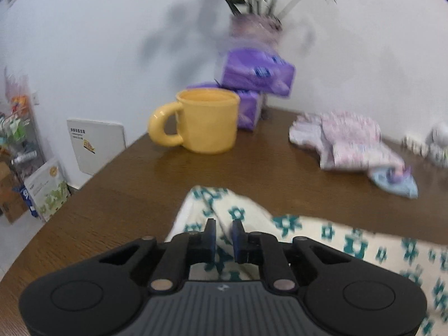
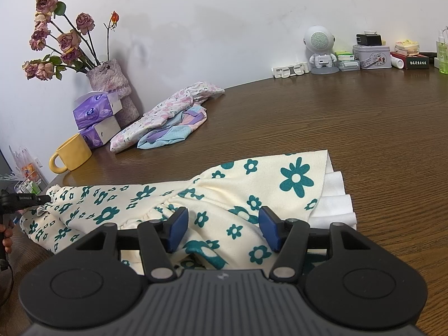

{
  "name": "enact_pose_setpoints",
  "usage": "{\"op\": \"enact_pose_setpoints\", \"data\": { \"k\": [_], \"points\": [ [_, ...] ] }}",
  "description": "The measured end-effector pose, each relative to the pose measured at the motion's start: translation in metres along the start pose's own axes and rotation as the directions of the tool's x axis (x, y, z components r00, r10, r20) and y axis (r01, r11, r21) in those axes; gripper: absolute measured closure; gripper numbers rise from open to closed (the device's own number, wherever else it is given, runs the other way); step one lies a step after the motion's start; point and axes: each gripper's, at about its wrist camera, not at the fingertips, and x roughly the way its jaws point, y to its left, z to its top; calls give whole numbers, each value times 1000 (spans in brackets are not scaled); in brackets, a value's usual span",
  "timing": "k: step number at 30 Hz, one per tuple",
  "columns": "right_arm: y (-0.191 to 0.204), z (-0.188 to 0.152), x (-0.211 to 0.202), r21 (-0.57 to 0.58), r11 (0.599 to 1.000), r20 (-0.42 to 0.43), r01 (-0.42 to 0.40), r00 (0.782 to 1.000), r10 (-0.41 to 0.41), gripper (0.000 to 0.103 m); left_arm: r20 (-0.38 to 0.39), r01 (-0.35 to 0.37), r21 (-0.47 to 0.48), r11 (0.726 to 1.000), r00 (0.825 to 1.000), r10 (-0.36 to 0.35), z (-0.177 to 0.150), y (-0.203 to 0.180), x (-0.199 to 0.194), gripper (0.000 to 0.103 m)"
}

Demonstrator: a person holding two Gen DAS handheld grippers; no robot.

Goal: Fold clothes

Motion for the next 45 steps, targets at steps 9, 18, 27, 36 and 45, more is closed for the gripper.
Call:
{"op": "enact_pose_setpoints", "data": {
  "k": [9, 18, 27, 36, 45],
  "points": [
    [0, -1, 0, -1, 1000, 0, 1, 1000, -1, 46, -44, 38, -99, 994, 998, -43, 15, 11, 20, 85],
    [0, -1, 0, -3, 1000, -1, 1, 1000, -1, 46, -46, 34, -127, 991, 998, -40, 11, 20, 23, 96],
    [1, -1, 0, -4, 1000, -1, 0, 1000, 0, 45, 104, 95, -175, 980, 992, -78, 9, 23, -17, 87],
    [0, 0, 0, -5, 1000, -2, -3, 1000, 3, 45, 13, 80, 99, 992, 997, -82, -17, -37, -15, 87],
    [1, 0, 0, -8, 1000, -4, -3, 1000, 3, 43, 66, 40, 131, 991, 997, -49, -25, -42, -34, 76]
  ]
}}
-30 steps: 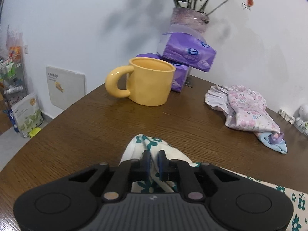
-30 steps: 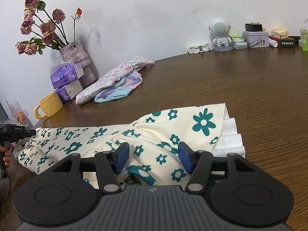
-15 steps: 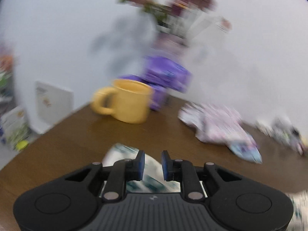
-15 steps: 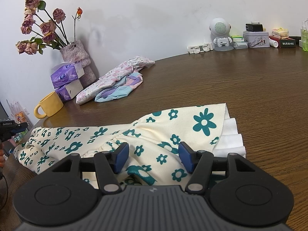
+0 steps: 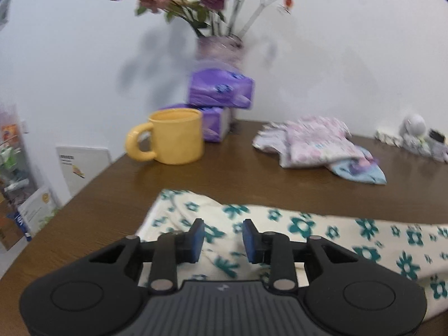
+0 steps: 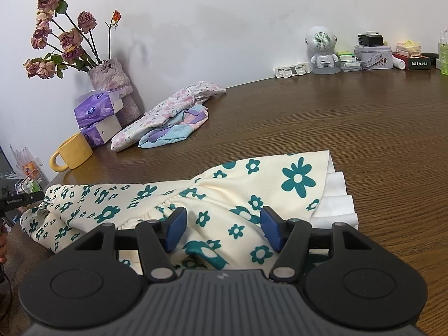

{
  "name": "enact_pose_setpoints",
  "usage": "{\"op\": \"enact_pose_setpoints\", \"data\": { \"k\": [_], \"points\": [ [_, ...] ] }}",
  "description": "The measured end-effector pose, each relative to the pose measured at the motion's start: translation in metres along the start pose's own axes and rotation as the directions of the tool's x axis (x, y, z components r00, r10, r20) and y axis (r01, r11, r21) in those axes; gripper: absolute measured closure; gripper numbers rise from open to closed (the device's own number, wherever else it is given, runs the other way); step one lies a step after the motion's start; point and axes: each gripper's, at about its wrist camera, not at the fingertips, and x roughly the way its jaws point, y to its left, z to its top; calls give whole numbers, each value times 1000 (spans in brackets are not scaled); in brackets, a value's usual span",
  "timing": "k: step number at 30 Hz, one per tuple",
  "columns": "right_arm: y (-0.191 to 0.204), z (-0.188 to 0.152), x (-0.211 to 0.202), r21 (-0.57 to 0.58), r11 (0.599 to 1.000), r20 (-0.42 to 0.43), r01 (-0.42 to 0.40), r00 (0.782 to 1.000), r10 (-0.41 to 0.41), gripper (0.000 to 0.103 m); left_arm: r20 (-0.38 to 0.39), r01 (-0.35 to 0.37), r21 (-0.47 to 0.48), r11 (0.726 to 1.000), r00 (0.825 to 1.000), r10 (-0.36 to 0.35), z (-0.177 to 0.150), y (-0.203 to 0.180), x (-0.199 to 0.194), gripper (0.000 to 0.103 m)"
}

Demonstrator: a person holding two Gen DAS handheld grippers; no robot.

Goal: Fold clothes

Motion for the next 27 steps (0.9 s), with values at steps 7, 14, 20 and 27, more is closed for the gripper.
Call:
{"op": "enact_pose_setpoints", "data": {
  "k": [7, 14, 20, 27],
  "points": [
    [1, 0, 0, -1, 1000, -1, -1, 1000, 1, 43, -2, -54, 94, 994, 999, 54, -2, -15, 9, 76],
    [1, 1, 1, -7, 1000, -3, -3, 1000, 3, 42, 33, -77, 189, 979, 997, 72, -4, -28, 9, 76],
    [0, 1, 0, -7, 1000, -3, -3, 1000, 3, 42, -30, -81, 136, 987, 996, 86, -4, -16, 21, 82],
    [1, 1, 1, -10, 1000, -3, -2, 1000, 2, 42, -11, -89, 154, 984, 996, 92, -5, -18, 19, 90]
  ]
}}
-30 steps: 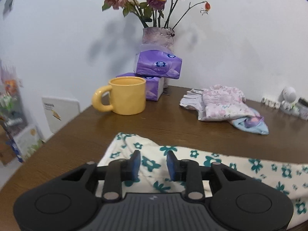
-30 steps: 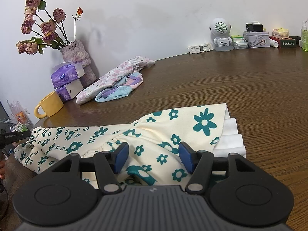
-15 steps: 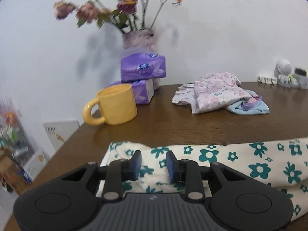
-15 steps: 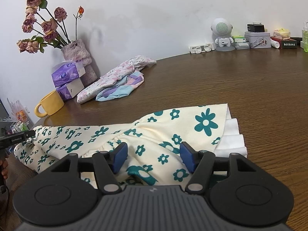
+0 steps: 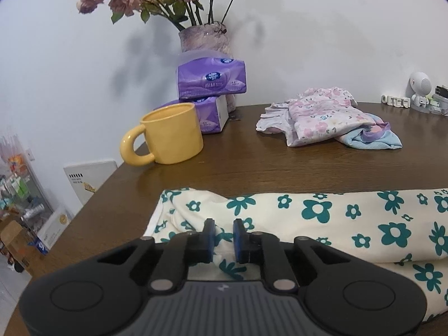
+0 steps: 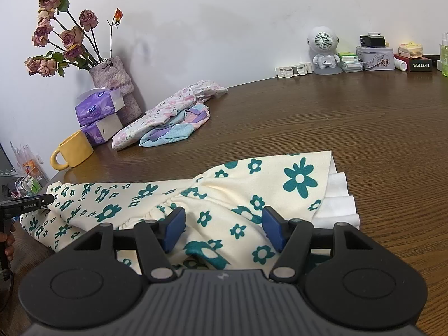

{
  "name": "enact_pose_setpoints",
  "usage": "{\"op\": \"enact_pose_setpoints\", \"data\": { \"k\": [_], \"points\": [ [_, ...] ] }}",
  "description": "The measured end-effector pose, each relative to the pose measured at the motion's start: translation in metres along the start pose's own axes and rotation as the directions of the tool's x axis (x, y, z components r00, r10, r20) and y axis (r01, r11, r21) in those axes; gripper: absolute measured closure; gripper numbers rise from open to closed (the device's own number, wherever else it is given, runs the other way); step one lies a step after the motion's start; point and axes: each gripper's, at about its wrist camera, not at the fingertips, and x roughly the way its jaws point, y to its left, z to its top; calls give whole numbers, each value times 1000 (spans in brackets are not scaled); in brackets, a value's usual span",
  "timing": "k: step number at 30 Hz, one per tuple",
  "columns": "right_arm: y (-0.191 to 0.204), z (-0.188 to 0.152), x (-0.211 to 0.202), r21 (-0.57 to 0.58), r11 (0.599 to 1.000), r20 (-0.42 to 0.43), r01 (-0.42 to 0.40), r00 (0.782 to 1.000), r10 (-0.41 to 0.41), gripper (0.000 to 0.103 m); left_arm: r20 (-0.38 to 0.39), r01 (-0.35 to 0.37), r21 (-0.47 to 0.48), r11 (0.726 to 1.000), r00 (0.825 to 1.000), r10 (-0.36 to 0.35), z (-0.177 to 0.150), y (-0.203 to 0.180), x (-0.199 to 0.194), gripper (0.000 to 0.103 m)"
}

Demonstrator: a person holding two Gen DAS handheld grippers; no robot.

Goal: Fold clothes

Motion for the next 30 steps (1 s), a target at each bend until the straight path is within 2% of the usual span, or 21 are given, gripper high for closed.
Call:
{"op": "enact_pose_setpoints", "data": {
  "k": [3, 4, 7, 9, 11, 14, 22, 25, 27, 29, 30],
  "points": [
    [0, 0, 0, 0, 1000, 0, 1, 1000, -1, 41, -3, -12, 22, 1000, 1000, 12, 0, -4, 0, 94],
    [0, 0, 0, 0, 1000, 0, 1, 1000, -1, 42, -7, -17, 29, 999, 1000, 18, 0, -4, 1, 101],
    [0, 0, 0, -1, 1000, 0, 1, 1000, -1, 41, 9, -32, 2, 1000, 999, 32, 1, -1, -3, 102],
    [1, 0, 0, -1, 1000, 0, 1, 1000, -1, 42, 23, -30, -48, 998, 999, 31, 2, 7, -6, 102],
    [1, 0, 0, 0, 1000, 0, 0, 1000, 0, 42, 26, -3, -143, 990, 1000, 7, 2, 21, -9, 102],
    [0, 0, 0, 0, 1000, 0, 0, 1000, 0, 41, 22, 45, -291, 956, 999, -40, -1, 47, -11, 102],
    [0, -1, 0, 0, 1000, 0, -1, 1000, 1, 41, 36, -26, -327, 945, 999, 40, -5, 74, -26, 103],
    [0, 0, 0, 0, 1000, 0, -1, 1000, 1, 41, 44, -85, -320, 944, 994, 104, -4, 83, -32, 103],
    [0, 0, 0, -1, 1000, 0, -1, 1000, 1, 41, 35, -39, -324, 945, 998, 53, -3, 86, -34, 103],
    [-1, 0, 0, -1, 1000, 0, -1, 1000, 1, 41, 16, 37, -300, 953, 999, -33, -4, 77, -33, 91],
    [-1, 0, 0, -1, 1000, 0, -1, 1000, 1, 41, 5, 70, -282, 957, 997, -71, -4, 71, -33, 90]
  ]
}}
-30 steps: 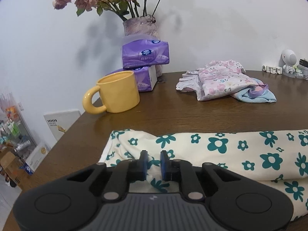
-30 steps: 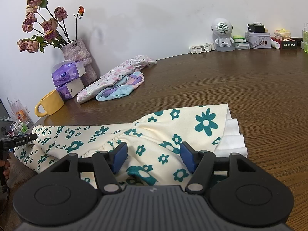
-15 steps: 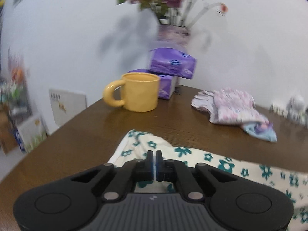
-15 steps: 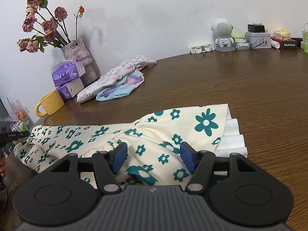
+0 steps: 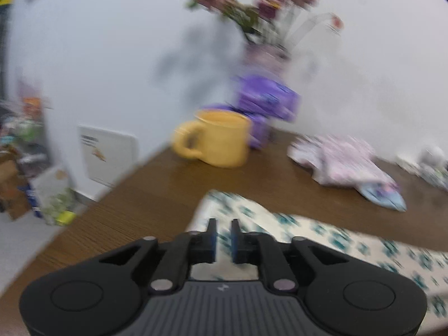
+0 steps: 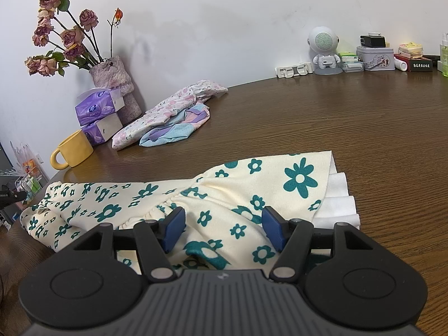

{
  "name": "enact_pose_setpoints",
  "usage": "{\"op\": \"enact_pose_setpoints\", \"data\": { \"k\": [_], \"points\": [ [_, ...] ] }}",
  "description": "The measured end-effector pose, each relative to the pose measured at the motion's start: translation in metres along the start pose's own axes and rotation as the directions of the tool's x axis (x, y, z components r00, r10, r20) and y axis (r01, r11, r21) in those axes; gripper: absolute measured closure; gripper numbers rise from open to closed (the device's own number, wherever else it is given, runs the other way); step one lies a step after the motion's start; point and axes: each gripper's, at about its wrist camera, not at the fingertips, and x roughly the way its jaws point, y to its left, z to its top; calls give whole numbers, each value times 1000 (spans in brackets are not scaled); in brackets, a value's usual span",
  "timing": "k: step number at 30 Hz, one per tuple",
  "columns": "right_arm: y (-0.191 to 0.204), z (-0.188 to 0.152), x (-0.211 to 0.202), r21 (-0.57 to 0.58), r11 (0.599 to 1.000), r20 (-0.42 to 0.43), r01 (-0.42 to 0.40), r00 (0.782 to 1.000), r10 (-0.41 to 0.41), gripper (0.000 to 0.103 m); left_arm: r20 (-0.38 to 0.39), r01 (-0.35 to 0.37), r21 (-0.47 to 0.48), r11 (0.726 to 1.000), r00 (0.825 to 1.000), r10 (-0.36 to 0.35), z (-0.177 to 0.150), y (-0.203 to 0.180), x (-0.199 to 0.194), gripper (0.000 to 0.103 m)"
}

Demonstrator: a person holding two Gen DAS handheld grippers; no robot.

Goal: Fold clothes

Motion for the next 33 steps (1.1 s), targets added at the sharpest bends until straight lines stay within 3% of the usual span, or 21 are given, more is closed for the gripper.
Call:
{"op": "enact_pose_setpoints", "data": {
  "k": [4, 9, 11, 24, 26, 28, 33],
  "points": [
    [0, 0, 0, 0, 1000, 0, 0, 1000, 0, 41, -31, 43, 63, 997, 999, -42, -5, -18, 4, 84],
    [0, 0, 0, 0, 1000, 0, 0, 1000, 0, 41, -73, 34, 84, 996, 997, -28, -8, -21, 17, 85],
    [0, 0, 0, 0, 1000, 0, 0, 1000, 0, 41, -83, 36, 99, 994, 996, -27, -10, -21, 22, 103],
    [0, 0, 0, -1, 1000, -1, -1, 1000, 1, 41, -6, -33, -42, 999, 999, 32, 0, 16, 4, 103],
    [0, 0, 0, -2, 1000, -1, 0, 1000, 0, 41, -29, 34, -61, 998, 999, -36, -1, 17, 5, 102],
    [0, 0, 1, -4, 1000, -1, 0, 1000, 0, 41, -44, 87, -52, 995, 995, -89, -1, 10, 8, 93],
    [0, -1, 0, -2, 1000, -1, -1, 1000, 1, 41, -77, 107, 1, 994, 991, -107, -1, -8, 21, 90]
  ]
}}
